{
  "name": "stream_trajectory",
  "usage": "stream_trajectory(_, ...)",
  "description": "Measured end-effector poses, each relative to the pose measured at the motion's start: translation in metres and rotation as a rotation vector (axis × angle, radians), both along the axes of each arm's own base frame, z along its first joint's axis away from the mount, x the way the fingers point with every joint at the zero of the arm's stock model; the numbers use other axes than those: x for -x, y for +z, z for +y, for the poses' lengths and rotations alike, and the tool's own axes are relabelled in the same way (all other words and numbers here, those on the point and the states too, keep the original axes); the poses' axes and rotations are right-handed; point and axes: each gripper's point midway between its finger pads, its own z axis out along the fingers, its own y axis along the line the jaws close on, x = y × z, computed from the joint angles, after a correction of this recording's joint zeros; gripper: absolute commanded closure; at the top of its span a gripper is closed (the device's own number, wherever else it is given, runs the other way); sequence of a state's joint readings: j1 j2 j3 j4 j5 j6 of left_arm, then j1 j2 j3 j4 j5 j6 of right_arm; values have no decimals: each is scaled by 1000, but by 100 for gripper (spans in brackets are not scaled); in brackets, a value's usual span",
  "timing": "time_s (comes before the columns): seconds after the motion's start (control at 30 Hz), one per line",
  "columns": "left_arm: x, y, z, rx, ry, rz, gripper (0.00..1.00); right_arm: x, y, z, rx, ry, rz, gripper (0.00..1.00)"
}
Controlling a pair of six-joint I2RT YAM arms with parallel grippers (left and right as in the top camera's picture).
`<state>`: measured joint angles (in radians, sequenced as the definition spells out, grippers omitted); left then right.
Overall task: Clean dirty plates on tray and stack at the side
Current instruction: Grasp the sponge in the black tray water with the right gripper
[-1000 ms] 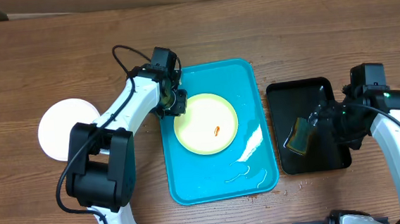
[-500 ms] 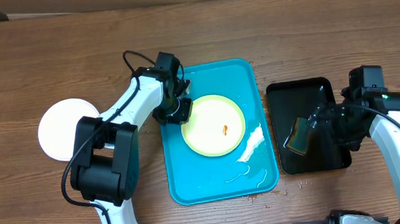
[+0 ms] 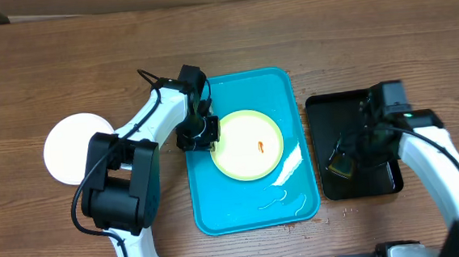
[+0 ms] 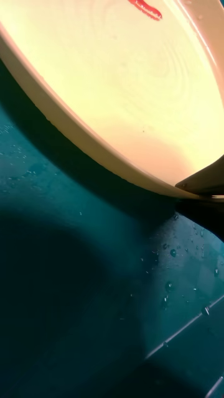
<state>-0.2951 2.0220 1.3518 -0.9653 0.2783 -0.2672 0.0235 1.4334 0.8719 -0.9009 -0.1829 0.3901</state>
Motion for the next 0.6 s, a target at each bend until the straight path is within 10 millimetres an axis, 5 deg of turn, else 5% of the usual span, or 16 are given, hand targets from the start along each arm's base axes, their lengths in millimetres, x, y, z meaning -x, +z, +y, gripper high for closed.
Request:
stream_trajectory(0.17,0,0,-1,3,0,-1,96,3,-40,-12,69,-84,97,84)
stream_trajectory(0.27,0,0,-1,4,0,-2,96,-1,-48,-13,76,-104,105,95)
stream_trajectory(0.47,0,0,-1,5,0,-1,96,11,-38,-18,98,-66,178,94)
stream_trajectory(0.6,0,0,-1,7,0,0,96,1,-11,-23,111,-44,182,73)
